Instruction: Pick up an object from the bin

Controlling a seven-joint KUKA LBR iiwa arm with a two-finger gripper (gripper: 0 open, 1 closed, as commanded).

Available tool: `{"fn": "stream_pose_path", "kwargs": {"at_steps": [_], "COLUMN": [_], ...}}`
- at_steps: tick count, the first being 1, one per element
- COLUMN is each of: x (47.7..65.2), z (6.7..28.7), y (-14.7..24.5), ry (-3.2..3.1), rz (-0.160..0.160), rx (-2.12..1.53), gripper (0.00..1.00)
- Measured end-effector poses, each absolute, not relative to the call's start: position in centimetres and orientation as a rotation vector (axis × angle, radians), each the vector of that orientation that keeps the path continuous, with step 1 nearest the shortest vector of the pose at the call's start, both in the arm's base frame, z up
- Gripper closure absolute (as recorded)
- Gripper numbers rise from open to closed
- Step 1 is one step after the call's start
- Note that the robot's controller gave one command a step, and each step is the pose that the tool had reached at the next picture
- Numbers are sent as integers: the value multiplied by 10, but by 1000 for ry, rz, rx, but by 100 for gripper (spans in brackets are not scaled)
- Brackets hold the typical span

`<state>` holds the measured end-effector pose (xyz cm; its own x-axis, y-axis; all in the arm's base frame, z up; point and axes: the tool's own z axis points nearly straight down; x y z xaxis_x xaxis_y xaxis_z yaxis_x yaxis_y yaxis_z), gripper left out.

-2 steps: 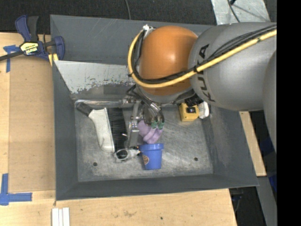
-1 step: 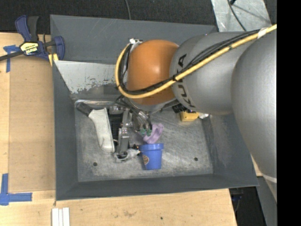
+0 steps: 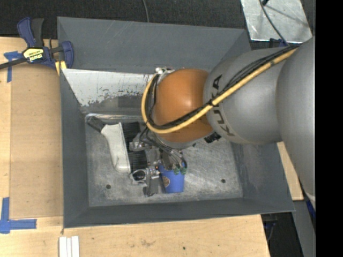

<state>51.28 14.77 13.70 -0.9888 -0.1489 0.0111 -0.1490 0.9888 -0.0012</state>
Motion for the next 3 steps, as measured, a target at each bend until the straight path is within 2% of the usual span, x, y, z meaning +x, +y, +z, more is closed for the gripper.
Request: {"fn": "stream_pose_path", "kwargs": {"at_steps": [1,2,3], "x": [498,522,520], "z": [154,117,96], "y": [144,128,121], "ry": [-3133,-3144,-3133], "rz": [0,-2,1], "rx": [257,-26,-243], "gripper": [0,0,0]}}
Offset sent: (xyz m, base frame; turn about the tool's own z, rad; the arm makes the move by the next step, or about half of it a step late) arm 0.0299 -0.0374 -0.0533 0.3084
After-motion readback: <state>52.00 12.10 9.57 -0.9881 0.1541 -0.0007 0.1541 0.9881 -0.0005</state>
